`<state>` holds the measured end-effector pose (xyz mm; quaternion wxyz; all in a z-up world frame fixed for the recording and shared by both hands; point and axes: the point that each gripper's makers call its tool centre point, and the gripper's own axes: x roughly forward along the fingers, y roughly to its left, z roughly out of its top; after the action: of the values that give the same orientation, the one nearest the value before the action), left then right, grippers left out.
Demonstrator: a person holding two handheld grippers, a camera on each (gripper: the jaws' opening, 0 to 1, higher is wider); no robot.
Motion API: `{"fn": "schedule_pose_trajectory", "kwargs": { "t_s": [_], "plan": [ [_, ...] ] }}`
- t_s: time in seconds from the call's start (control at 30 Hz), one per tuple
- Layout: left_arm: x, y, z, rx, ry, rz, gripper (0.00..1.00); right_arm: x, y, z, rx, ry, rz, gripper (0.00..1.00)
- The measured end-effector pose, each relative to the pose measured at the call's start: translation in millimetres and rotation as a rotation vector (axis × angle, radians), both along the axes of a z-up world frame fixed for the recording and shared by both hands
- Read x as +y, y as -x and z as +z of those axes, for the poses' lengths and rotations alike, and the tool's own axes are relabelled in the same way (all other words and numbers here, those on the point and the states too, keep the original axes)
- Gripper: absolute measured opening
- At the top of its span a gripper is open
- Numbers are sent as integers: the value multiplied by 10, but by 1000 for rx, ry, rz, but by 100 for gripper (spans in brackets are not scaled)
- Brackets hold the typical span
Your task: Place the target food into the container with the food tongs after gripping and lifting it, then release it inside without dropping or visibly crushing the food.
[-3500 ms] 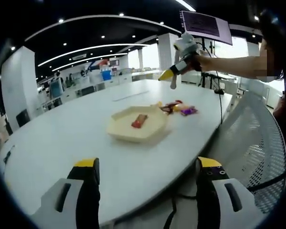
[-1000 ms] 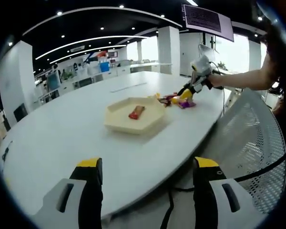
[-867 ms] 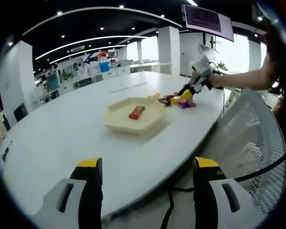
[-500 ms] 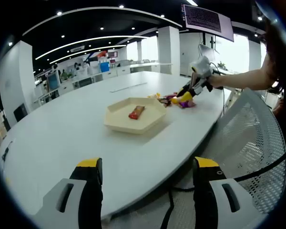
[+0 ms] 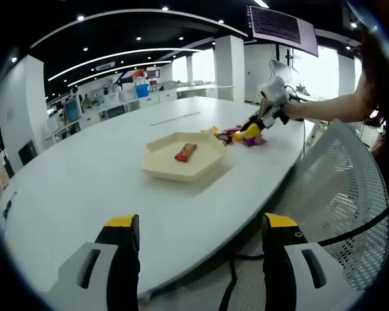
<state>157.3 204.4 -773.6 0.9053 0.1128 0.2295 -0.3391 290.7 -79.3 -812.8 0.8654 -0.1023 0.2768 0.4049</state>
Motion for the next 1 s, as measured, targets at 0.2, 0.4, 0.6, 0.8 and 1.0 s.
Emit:
{"fn": "schedule_pose_trajectory", "kwargs": {
  "t_s": [0.2, 0.4, 0.6, 0.8, 1.0],
  "plan": [
    [-2, 0, 1, 1, 0, 0, 74, 43, 16, -2, -14, 36, 8, 21],
    [6, 0, -5, 4, -2, 3, 75, 34, -5, -2, -11, 33, -7, 19],
    [4, -2, -2, 3, -1, 2, 74, 3, -27, 23, 0, 19, -32, 19],
    [8, -4, -2, 3, -2, 4, 75, 0, -22, 87, -5, 20, -32, 19],
    [6, 0, -1, 3, -2, 3, 74, 18, -15, 150, -5, 30, -19, 20]
  ]
}}
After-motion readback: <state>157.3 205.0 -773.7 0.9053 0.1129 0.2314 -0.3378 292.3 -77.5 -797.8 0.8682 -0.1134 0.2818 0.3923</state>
